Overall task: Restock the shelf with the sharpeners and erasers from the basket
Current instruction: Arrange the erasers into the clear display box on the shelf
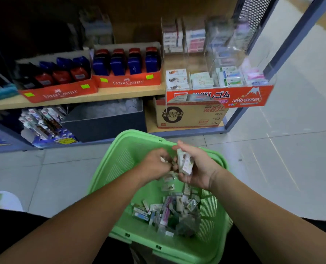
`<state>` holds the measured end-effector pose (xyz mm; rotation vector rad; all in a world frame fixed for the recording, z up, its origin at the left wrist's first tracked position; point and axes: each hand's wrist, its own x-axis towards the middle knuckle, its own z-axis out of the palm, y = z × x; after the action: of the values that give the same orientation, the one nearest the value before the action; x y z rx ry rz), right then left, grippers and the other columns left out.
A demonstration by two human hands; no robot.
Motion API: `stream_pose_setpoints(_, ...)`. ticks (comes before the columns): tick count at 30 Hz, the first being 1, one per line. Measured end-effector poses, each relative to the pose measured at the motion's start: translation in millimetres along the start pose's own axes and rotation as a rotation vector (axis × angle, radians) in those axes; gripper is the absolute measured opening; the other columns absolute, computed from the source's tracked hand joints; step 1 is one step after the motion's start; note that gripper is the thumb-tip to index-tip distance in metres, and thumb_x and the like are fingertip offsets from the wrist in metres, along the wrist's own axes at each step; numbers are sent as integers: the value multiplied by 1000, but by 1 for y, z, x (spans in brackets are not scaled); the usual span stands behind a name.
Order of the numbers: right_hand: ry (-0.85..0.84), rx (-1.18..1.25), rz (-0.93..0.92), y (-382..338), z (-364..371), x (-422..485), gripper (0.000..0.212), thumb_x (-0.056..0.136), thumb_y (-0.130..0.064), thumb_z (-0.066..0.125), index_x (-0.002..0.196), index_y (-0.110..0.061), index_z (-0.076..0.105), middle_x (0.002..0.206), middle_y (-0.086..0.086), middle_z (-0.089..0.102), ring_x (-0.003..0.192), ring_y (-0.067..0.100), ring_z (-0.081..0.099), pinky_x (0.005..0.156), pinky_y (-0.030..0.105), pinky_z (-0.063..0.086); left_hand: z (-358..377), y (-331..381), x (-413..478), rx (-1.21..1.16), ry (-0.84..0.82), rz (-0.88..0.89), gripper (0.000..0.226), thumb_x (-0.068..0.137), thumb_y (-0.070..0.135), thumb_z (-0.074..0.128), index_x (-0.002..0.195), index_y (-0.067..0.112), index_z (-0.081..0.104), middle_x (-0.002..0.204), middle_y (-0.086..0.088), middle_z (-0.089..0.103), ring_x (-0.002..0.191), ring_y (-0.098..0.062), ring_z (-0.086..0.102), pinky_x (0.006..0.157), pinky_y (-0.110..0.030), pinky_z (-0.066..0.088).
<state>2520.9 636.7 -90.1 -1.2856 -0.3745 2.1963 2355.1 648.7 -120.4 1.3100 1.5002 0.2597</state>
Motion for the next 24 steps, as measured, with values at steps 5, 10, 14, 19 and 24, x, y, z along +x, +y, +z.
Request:
stream_pose_setpoints(5,240,-443,-147,-56,25,-31,19,85,-13,81,98,-17,67,66,0,61,52,15,57,42,20,42,-49,73,-24,133,215,217,19,76,27,87,81,28,69,95,5,72,82,-14,69,71,-26,55)
stream_pose_setpoints(10,384,-883,-368,-132,37,-86,24,80,4,71,95,-14,64,64,9,60,52,24,54,42,24,44,-82,131,-39,230,270,409,12,88,26,80,86,28,69,87,11,69,69,-2,61,52,-13,43)
stream_pose_setpoints(14,429,-1142,-574,-174,29,-105,17,81,-6,80,91,-14,69,73,-9,65,64,14,60,49,16,44,-103,154,-27,495,393,586,16,90,26,78,105,29,73,108,8,65,99,-13,62,85,-30,52)
stream_pose_setpoints(19,531,-980,-703,-181,-6,-84,19,82,-21,88,95,-26,75,92,-8,74,76,10,71,61,16,52,-100,164,7,557,444,602,24,88,31,80,110,21,78,110,8,61,101,-12,59,91,-34,52)
stream_pose_setpoints(24,599,-1032,-667,-189,-16,-72,16,81,-30,87,93,-31,77,88,-11,76,82,13,73,74,23,58,-99,171,20,538,449,506,8,87,36,80,91,30,78,97,19,62,95,-7,60,82,-31,53)
